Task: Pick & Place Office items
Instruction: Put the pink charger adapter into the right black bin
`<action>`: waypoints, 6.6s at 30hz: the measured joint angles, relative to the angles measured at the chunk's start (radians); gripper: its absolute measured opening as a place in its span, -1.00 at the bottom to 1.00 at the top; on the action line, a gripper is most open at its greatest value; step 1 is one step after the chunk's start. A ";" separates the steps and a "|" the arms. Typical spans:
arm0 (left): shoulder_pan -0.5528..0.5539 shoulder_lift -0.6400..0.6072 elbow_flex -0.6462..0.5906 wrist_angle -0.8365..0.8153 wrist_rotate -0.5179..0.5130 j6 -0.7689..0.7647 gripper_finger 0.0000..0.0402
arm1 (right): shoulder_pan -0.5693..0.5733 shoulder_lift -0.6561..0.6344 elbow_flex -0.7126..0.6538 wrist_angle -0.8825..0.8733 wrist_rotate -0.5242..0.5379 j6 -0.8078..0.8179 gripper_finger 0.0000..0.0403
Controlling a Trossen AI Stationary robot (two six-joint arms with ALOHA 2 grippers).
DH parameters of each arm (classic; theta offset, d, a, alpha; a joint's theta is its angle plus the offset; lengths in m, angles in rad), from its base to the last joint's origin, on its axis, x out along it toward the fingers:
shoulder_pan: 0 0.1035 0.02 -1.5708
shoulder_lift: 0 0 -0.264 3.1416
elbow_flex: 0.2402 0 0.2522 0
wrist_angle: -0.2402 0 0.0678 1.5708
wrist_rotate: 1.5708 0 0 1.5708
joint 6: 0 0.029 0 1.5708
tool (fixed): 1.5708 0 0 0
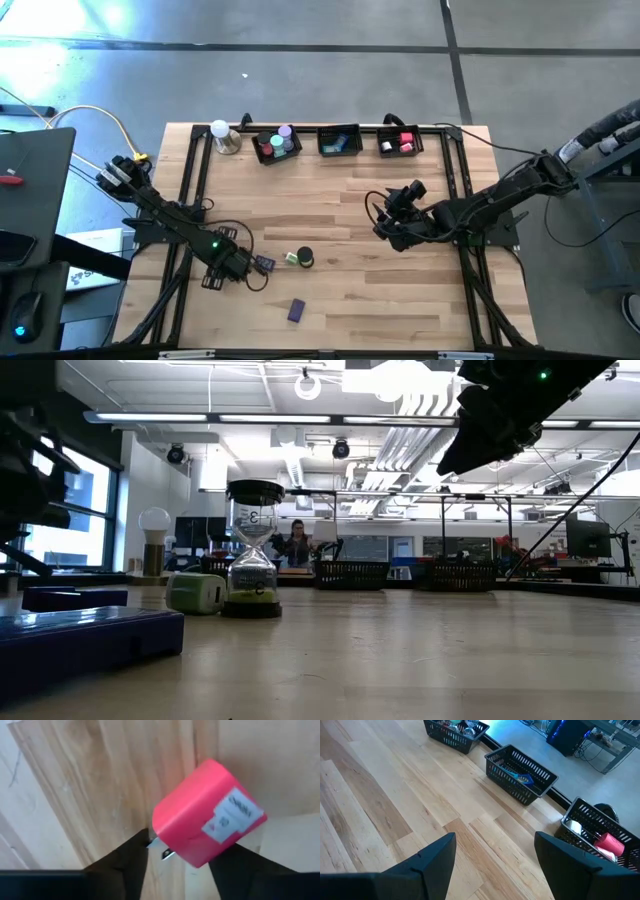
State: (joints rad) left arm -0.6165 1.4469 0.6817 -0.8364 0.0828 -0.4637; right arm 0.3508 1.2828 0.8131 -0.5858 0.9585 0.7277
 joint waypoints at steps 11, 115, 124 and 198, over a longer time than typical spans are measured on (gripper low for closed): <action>0.058 0.001 -0.002 -0.002 0.005 0.026 -0.61 | 0.000 0.000 0.000 0.000 0.000 0.000 0.28; 0.058 -0.008 -0.001 0.010 -0.037 -0.060 -0.33 | 0.000 0.000 0.000 0.001 -0.001 -0.018 0.28; 0.046 -0.104 -0.004 0.023 -0.120 -0.093 -0.33 | 0.000 0.000 0.000 0.001 -0.001 -0.018 0.28; 0.037 -0.039 -0.002 0.181 -0.187 -0.036 0.35 | 0.000 0.000 0.000 0.004 -0.026 -0.018 0.28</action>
State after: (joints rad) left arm -0.5797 1.4075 0.6796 -0.6558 -0.1046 -0.4993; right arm 0.3504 1.2831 0.8131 -0.5814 0.9329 0.7097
